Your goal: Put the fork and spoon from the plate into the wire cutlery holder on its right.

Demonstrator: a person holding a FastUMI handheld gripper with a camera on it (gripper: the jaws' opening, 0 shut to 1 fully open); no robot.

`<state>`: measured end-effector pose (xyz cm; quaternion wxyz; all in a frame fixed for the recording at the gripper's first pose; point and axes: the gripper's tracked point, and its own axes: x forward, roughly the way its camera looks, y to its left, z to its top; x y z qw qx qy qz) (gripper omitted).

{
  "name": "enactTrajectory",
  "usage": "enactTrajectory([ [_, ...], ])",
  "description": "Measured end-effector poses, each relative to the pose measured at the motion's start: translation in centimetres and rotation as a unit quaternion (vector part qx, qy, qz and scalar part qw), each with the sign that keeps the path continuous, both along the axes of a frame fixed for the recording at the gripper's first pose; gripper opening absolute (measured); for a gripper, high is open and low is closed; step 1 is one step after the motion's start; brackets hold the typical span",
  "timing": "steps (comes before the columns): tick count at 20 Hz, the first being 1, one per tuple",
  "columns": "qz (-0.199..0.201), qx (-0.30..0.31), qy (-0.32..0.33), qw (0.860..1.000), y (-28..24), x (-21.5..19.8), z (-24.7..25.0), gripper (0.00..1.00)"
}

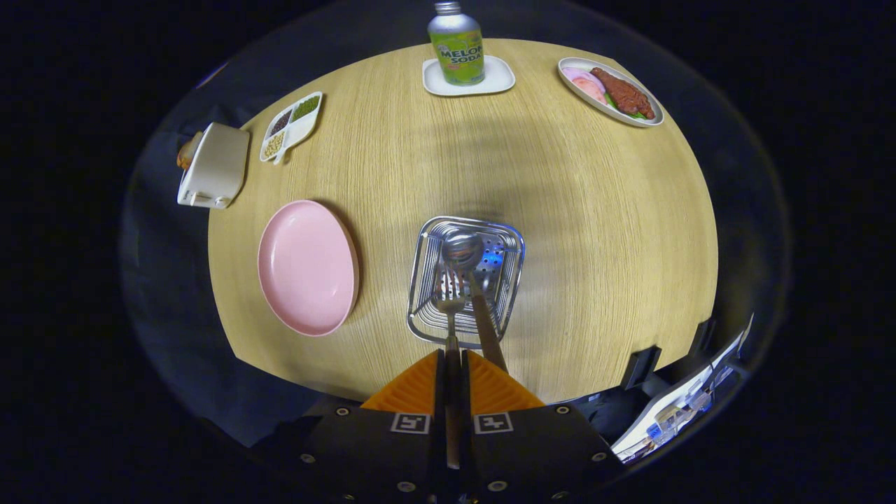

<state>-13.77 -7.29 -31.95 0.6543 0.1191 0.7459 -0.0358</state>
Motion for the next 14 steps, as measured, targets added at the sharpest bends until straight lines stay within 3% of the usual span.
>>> enactTrajectory([
  [4,-0.02,0.004,-0.037,0.999,-0.3,1.7,0.8,0.11],
  [9,-0.041,-0.022,-0.134,0.99,-1.3,5.1,2.2,0.09],
  [12,-0.044,-0.043,-0.23,0.971,-1.7,8.4,4.6,0.09],
  [14,-0.035,-0.062,-0.303,0.95,-2.0,10.6,7.4,0.09],
])
